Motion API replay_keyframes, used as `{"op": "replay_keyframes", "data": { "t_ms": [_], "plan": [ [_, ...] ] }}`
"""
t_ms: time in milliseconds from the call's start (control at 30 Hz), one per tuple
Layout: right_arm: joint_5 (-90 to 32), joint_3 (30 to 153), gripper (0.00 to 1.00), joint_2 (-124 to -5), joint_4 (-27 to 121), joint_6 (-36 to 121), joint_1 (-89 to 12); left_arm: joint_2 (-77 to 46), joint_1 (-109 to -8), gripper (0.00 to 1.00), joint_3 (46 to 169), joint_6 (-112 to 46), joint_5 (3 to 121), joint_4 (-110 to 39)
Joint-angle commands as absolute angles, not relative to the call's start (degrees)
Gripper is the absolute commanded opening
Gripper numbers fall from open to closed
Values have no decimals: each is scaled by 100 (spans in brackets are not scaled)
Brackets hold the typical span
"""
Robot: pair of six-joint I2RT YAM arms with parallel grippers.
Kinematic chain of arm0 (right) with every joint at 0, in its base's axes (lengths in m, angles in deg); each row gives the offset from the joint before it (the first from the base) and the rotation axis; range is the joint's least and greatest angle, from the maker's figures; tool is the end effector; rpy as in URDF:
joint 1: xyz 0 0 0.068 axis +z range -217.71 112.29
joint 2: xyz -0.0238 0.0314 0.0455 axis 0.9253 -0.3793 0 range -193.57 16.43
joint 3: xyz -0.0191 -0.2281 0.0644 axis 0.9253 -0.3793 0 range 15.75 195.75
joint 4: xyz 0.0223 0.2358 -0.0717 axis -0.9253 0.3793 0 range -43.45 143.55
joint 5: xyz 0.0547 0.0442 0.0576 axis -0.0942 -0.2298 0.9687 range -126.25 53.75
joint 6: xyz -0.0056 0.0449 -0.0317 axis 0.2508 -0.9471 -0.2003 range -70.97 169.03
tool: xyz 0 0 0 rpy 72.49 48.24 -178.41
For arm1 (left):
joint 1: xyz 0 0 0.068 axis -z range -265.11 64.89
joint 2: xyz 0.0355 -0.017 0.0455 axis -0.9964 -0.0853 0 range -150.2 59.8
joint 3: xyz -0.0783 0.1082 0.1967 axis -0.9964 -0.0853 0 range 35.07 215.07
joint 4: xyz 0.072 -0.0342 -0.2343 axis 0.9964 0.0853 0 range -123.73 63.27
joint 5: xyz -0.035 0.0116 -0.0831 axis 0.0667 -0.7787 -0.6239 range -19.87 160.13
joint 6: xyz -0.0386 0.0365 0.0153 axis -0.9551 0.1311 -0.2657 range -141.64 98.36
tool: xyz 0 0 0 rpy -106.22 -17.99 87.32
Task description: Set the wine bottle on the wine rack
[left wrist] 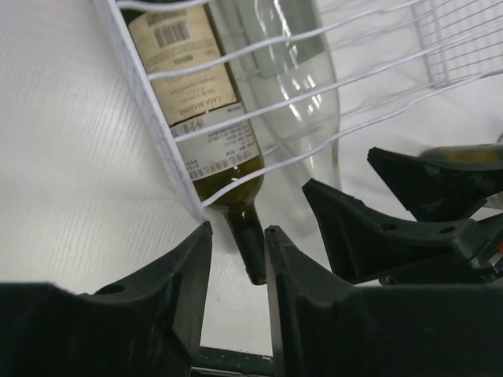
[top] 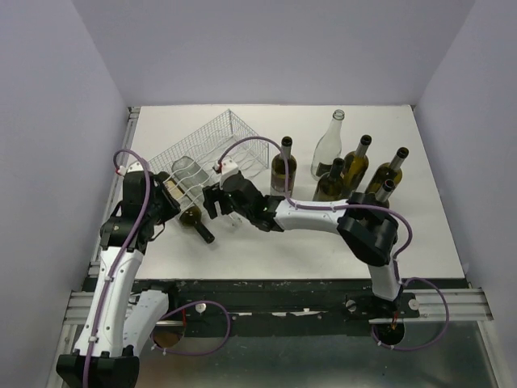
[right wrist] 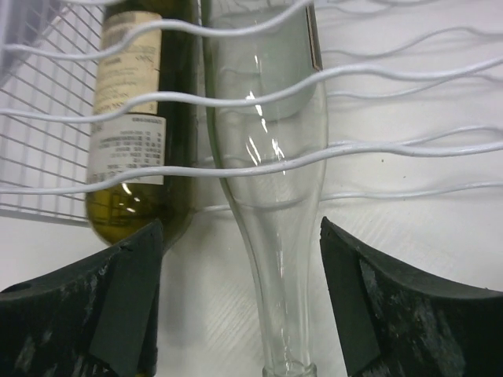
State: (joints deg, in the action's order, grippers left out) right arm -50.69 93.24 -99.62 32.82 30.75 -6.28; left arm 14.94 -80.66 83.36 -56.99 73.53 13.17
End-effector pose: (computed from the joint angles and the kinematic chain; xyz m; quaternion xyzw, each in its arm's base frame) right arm 0.2174 0.3797 0.1752 -0.2444 0.8022 0.2612 0.4781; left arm 0.1653 -0.0105 0.2709 -0.2560 0.8820 -0.1087 0.3805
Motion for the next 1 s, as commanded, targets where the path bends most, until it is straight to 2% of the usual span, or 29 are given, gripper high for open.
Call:
{"op": "replay_keyframes", "data": {
  "t_ms": [0, 100, 233, 533, 700, 967],
  "plan": [
    [-5014, 9414, 89, -9178, 3916, 3189, -601, 1752, -8106, 47, 9008, -5416, 7443, 1487],
    [-5049, 9642, 91, -8809, 4486, 3225, -610, 1858, -8106, 56, 9254, -5354, 7435, 1532],
    [-5372, 10221, 91, -8299, 5348, 3268, -601, 2051, -8106, 62, 9422, -5328, 7400, 1505],
    [-7367, 11400, 93, -7595, 6536, 3655, -601, 2227, -8106, 64, 9457, -5178, 7250, 1452],
    [-8721, 11936, 94, -7778, 7255, 3735, -697, 2236, -8106, 64, 9396, -5178, 7136, 1417],
    [-7827, 12043, 91, -8104, 8311, 2259, -1497, 2192, -8106, 64, 9290, -5161, 7127, 1347]
  ]
}}
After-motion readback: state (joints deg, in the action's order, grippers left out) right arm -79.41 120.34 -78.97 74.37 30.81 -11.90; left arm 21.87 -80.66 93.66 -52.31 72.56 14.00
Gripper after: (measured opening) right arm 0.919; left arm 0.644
